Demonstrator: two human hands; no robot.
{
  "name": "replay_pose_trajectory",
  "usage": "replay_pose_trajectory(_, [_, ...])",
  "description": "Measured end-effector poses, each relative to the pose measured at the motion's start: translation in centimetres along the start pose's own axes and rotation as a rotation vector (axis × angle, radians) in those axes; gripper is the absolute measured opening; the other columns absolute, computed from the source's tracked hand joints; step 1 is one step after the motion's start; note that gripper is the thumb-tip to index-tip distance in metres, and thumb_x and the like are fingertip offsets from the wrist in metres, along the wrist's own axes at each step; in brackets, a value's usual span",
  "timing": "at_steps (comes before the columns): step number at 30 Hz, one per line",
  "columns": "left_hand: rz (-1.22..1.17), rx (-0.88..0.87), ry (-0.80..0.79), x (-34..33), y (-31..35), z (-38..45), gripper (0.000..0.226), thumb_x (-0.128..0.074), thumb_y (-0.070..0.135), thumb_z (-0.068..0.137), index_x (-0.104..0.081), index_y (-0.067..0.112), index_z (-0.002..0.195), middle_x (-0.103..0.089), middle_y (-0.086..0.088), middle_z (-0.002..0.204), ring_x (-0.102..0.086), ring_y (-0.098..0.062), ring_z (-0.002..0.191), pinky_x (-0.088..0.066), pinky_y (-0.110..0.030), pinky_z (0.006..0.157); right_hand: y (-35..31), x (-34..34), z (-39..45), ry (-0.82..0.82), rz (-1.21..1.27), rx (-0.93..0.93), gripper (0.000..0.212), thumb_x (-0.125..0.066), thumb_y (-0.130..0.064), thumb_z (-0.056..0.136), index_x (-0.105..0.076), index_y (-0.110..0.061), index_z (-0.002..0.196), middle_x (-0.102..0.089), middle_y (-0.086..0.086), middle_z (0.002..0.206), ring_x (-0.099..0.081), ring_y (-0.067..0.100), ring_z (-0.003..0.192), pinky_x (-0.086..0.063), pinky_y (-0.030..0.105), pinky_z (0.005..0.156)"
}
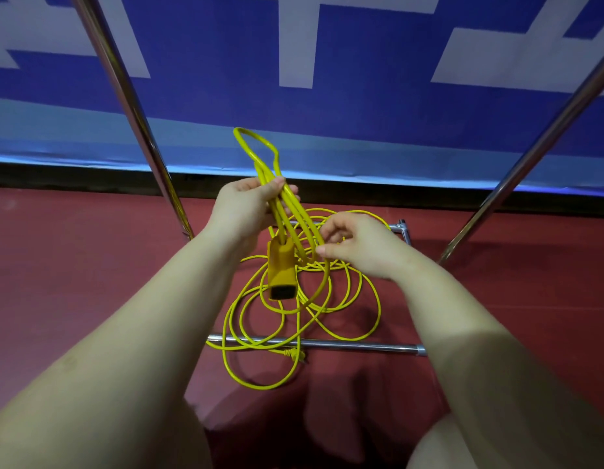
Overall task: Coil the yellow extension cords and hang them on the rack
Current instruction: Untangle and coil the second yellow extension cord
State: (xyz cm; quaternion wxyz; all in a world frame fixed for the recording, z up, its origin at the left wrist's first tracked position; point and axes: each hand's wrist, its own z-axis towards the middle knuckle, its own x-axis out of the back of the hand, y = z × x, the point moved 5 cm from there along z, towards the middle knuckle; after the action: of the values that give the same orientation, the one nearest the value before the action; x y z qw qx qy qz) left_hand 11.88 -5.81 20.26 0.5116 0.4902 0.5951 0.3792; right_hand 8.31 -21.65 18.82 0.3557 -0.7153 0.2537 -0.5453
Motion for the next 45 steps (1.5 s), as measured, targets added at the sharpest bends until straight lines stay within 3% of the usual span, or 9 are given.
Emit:
replay_pose_trajectory(5, [0.124, 0.030, 0.041, 1.5, -0.4, 0.6, 0.010, -0.054, 0.010, 0.095, -0.059, 0.002, 0.096, -0.069, 0.000, 0.062, -0.066, -0.008, 0.055, -0.056, -0.026, 0.055, -0.2, 4.3, -0.5, 0.550, 0.350, 0.058, 0.024, -0.066, -0.010, 0.084, -0.050, -0.027, 0.079, -0.058, -0.004, 0.066, -0.053, -0.001, 0.048, -0.043, 0.015, 0.051])
replay_pose_trajectory(8, [0.389, 0.033, 0.012, 1.5, -1.3, 0.7, 0.012, -0.056, 0.016, 0.094, -0.063, 0.007, 0.092, -0.068, 0.004, 0.062, -0.063, -0.004, 0.050, -0.052, -0.024, 0.053, 0.0, 6.2, -1.4, 0.755, 0.259, 0.096, 0.019, -0.063, -0.013, 0.087, -0.051, -0.026, 0.079, -0.050, -0.006, 0.061, -0.045, 0.003, 0.049, -0.038, 0.019, 0.053])
replay_pose_trajectory(13, [0.485, 0.032, 0.074, 2.5, -1.1, 1.1, 0.016, -0.056, 0.022, 0.095, -0.064, 0.017, 0.081, -0.065, 0.008, 0.058, -0.058, 0.001, 0.045, -0.044, -0.016, 0.042, -0.1, 6.0, -1.1, 0.658, -0.089, 0.086, 0.005, -0.060, -0.018, 0.087, -0.057, -0.023, 0.086, -0.053, 0.000, 0.077, -0.048, 0.014, 0.068, -0.040, 0.029, 0.065])
replay_pose_trajectory(19, [0.536, 0.000, 0.046, 2.5, -1.0, 1.0, 0.021, -0.052, 0.024, 0.097, -0.064, 0.020, 0.080, -0.063, 0.006, 0.065, -0.055, -0.003, 0.051, -0.044, -0.019, 0.050, 0.2, 4.1, -0.5, 0.284, -0.479, -0.061, 0.005, -0.059, -0.031, 0.088, -0.062, -0.027, 0.088, -0.063, 0.001, 0.098, -0.056, 0.023, 0.096, -0.046, 0.035, 0.083])
replay_pose_trajectory(25, [0.467, -0.028, 0.027, 1.9, -0.9, 0.9, 0.026, -0.047, 0.017, 0.099, -0.061, 0.015, 0.078, -0.060, 0.003, 0.066, -0.053, 0.002, 0.043, -0.044, -0.015, 0.047, -0.3, 1.6, -0.6, -0.132, -0.435, -0.037, 0.016, -0.059, -0.038, 0.089, -0.061, -0.026, 0.080, -0.062, -0.002, 0.089, -0.058, 0.020, 0.091, -0.048, 0.035, 0.084])
replay_pose_trajectory(28, [0.483, -0.013, -0.017, 1.3, -1.4, 0.6, 0.025, -0.047, 0.018, 0.099, -0.060, 0.015, 0.079, -0.066, 0.003, 0.068, -0.060, -0.005, 0.054, -0.048, -0.020, 0.053, -1.1, 1.2, -0.9, -0.214, -0.266, 0.016, 0.024, -0.060, -0.041, 0.088, -0.060, -0.026, 0.068, -0.058, -0.003, 0.072, -0.052, 0.015, 0.071, -0.044, 0.032, 0.071])
replay_pose_trajectory(35, [0.488, 0.051, -0.299, -1.2, -2.5, -0.4, 0.018, -0.051, 0.019, 0.097, -0.064, 0.007, 0.092, -0.072, -0.009, 0.080, -0.067, -0.018, 0.069, -0.054, -0.045, 0.080, -0.9, 2.9, -0.1, 0.118, 0.026, -0.010, 0.025, -0.065, -0.037, 0.085, -0.061, -0.021, 0.065, -0.045, -0.012, 0.049, -0.037, 0.000, 0.048, -0.029, 0.020, 0.051])
replay_pose_trajectory(41, [0.336, 0.106, -0.517, -3.4, -3.0, -2.0, 0.015, -0.051, 0.009, 0.094, -0.065, 0.009, 0.091, -0.072, -0.003, 0.076, -0.069, -0.011, 0.068, -0.057, -0.025, 0.064, -0.3, 4.6, -0.2, 0.370, 0.183, -0.020, 0.035, -0.080, -0.025, 0.071, -0.046, -0.020, 0.067, -0.042, -0.007, 0.051, -0.034, 0.001, 0.037, -0.028, 0.015, 0.041])
replay_pose_trajectory(45, [0.287, 0.072, -0.464, -3.7, -2.7, -1.7, 0.012, -0.053, 0.006, 0.092, -0.064, 0.008, 0.089, -0.072, -0.002, 0.070, -0.069, -0.010, 0.064, -0.057, -0.024, 0.061, 0.3, 5.4, -0.6, 0.468, 0.023, -0.086, 0.037, -0.075, -0.046, 0.072, -0.048, -0.021, 0.067, -0.049, -0.004, 0.057, -0.042, 0.010, 0.051, -0.033, 0.027, 0.050])
